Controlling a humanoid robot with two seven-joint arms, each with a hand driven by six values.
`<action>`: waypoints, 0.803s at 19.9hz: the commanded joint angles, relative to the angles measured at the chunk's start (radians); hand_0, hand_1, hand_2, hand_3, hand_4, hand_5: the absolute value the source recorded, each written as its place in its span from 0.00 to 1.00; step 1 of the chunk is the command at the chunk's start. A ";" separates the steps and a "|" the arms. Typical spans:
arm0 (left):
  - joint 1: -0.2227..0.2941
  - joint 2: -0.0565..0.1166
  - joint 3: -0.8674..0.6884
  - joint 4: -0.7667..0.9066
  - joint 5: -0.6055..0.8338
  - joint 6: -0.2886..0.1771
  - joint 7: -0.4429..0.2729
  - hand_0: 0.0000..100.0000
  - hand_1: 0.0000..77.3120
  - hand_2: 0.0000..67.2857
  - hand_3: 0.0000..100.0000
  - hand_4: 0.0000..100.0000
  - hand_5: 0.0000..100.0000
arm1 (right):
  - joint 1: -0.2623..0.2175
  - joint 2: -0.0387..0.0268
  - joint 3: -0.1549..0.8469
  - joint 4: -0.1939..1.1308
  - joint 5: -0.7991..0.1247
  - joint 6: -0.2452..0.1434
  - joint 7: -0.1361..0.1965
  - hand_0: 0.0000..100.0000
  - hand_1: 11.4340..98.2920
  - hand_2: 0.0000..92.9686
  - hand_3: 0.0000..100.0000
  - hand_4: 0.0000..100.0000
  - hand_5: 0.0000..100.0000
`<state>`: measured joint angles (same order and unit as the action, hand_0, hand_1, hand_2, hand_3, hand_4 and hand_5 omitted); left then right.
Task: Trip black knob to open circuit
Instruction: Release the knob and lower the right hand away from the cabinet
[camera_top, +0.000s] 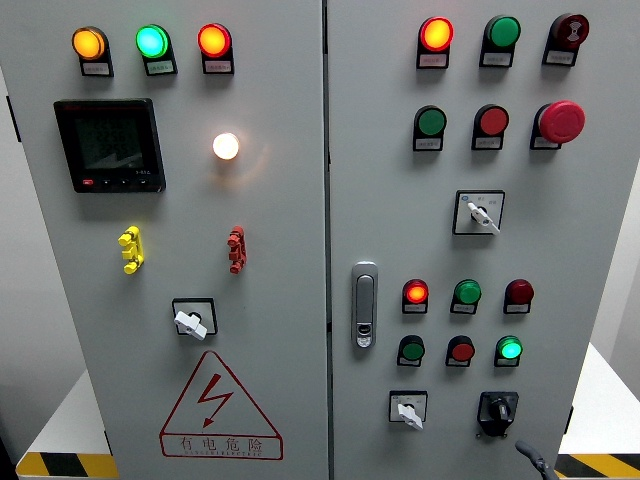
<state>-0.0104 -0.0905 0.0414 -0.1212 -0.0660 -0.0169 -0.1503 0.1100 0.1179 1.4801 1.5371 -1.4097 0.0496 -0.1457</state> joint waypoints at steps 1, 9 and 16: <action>0.001 0.000 0.000 0.000 0.000 0.000 0.000 0.00 0.04 0.19 0.21 0.07 0.01 | -0.009 0.0017 -0.006 0.008 0.000 0.001 0.001 1.00 0.49 0.03 0.48 0.45 0.72; 0.000 0.000 0.000 0.000 0.000 0.000 0.000 0.00 0.04 0.19 0.21 0.07 0.01 | -0.019 0.0048 -0.009 0.023 -0.015 0.001 0.001 1.00 0.42 0.05 0.21 0.19 0.42; 0.000 0.000 0.000 0.000 0.000 0.000 0.000 0.00 0.04 0.19 0.21 0.07 0.01 | -0.038 0.0094 -0.006 0.032 -0.017 0.001 0.001 1.00 0.42 0.07 0.15 0.14 0.34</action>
<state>-0.0107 -0.0905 0.0414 -0.1212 -0.0660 -0.0169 -0.1503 0.0746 0.1268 1.4728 1.5687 -1.4265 0.0506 -0.1442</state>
